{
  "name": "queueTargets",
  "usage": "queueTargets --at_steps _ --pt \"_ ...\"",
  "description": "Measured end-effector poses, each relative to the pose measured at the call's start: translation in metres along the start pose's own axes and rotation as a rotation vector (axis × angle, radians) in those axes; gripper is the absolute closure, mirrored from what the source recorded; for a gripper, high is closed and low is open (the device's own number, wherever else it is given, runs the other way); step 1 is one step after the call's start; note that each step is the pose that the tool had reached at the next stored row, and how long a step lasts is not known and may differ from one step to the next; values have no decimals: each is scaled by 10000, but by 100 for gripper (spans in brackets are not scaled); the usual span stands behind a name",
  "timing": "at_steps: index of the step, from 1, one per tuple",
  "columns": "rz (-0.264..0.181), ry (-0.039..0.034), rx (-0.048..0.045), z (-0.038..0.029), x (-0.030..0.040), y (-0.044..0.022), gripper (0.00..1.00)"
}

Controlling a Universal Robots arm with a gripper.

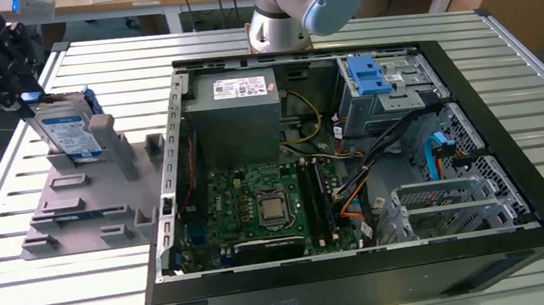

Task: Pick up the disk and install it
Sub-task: 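Pick up the disk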

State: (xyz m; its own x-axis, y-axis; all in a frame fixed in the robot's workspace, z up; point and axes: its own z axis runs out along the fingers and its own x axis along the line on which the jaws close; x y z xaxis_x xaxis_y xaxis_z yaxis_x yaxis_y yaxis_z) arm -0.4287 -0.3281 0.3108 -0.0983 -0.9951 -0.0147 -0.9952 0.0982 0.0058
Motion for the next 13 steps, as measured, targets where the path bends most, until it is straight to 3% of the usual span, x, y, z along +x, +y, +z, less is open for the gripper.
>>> queueTargets --at_steps 4,5,13 --pt "0 0 0 28 -7 4 51" --pt "0 0 0 37 -8 5 58" --pt "0 0 0 70 -12 7 58"
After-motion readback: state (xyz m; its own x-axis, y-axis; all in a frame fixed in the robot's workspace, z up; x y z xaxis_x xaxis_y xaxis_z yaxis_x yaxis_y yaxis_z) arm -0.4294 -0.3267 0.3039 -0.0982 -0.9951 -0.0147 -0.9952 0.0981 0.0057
